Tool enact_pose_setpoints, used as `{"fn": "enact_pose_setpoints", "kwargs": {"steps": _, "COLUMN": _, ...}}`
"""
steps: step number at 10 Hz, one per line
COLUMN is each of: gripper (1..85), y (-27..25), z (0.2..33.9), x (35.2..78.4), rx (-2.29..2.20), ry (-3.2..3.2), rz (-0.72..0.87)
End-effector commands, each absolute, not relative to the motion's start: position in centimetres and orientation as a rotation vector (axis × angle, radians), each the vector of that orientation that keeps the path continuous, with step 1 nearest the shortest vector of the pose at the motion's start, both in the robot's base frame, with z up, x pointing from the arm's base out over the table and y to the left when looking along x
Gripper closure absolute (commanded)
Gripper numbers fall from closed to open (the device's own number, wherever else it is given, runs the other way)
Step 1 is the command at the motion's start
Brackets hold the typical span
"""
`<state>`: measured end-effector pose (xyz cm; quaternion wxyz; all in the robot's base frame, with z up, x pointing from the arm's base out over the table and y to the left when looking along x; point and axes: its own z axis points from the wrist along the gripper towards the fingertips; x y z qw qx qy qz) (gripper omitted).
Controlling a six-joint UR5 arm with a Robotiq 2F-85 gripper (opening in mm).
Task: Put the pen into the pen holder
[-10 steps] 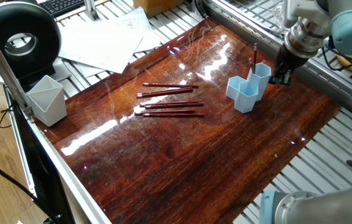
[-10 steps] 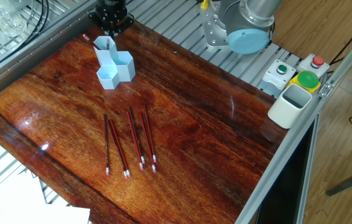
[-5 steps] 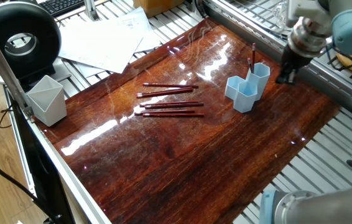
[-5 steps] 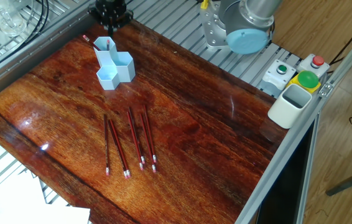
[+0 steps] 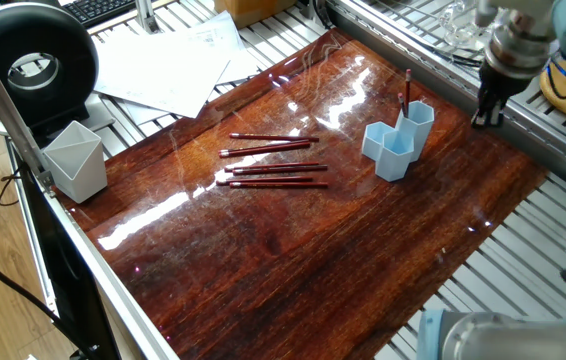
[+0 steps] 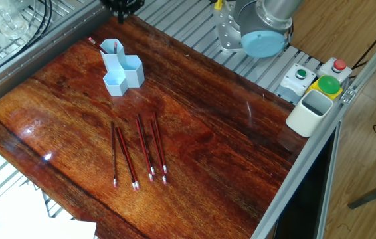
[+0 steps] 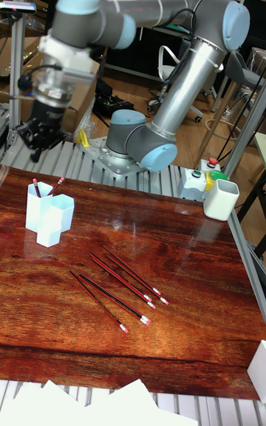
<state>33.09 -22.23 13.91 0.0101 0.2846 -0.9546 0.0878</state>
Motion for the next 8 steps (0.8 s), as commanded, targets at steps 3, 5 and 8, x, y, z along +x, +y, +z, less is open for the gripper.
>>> {"fn": "enact_pose_setpoints", "kwargs": {"steps": 3, "gripper": 84.7, "y": -14.3, "z": 18.4, "x": 31.8, "rx": 0.692, "ry": -2.900, "rz": 0.372}}
{"fn": "enact_pose_setpoints", "kwargs": {"steps": 5, "gripper": 84.7, "y": -15.5, "z": 17.8, "x": 32.0, "rx": 0.703, "ry": -2.859, "rz": 0.439}}
{"fn": "enact_pose_setpoints", "kwargs": {"steps": 8, "gripper": 84.7, "y": -17.4, "z": 15.6, "x": 34.0, "rx": 0.828, "ry": -2.874, "rz": 0.427}}
